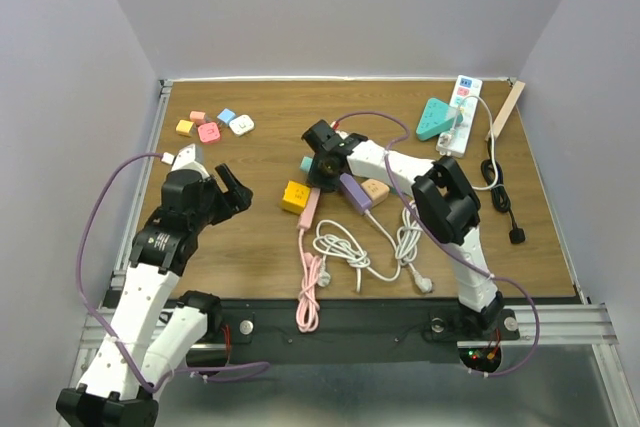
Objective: Pull the plug off the socket
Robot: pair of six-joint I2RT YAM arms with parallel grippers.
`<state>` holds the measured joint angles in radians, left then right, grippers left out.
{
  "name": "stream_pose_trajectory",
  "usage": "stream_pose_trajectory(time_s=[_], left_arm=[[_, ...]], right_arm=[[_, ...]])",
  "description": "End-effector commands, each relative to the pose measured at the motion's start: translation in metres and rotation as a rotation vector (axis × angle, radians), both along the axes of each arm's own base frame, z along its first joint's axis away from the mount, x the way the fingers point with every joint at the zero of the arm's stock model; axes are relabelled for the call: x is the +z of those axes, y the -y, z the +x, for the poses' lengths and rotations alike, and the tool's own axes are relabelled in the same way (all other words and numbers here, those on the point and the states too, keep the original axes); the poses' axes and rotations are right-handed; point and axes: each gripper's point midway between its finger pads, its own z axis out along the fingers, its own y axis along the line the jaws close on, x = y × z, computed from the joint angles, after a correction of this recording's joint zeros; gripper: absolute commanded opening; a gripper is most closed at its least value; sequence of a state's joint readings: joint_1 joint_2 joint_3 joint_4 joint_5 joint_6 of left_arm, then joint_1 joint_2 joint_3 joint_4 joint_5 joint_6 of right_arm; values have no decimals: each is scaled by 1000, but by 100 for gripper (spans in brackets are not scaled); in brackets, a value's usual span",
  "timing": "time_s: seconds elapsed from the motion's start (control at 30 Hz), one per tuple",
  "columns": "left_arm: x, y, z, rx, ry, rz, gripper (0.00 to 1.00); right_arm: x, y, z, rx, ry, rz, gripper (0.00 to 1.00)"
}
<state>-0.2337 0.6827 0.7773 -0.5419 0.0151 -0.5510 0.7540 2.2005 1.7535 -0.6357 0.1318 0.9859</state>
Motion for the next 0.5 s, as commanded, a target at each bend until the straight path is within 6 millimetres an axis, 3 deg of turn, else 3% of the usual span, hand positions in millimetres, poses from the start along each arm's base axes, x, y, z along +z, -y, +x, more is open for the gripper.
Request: stream_pose_trajectory(time_s=[0.0,0.03,0.13,0.23,0.27,0.47], left_arm=[[13,40,6,-262,88,-52,86],[13,45,6,-316,100,-42,89],[15,58,5,-413,105,-51,99],[25,55,12,-406,145,-20,99],[27,55,14,-403,151,-21,99],[23,70,35,-417,123,-89,99]], right_arm=[[54,-16,-18,354,116,70,0],[67,-24,-28,445,118,120,0],[80,-30,-46,552,108,185,0],[88,-30,-66,664,103,235,0],[100,-29,-72,706,125,255,0],[112,-22,-106,874,127,330,0]])
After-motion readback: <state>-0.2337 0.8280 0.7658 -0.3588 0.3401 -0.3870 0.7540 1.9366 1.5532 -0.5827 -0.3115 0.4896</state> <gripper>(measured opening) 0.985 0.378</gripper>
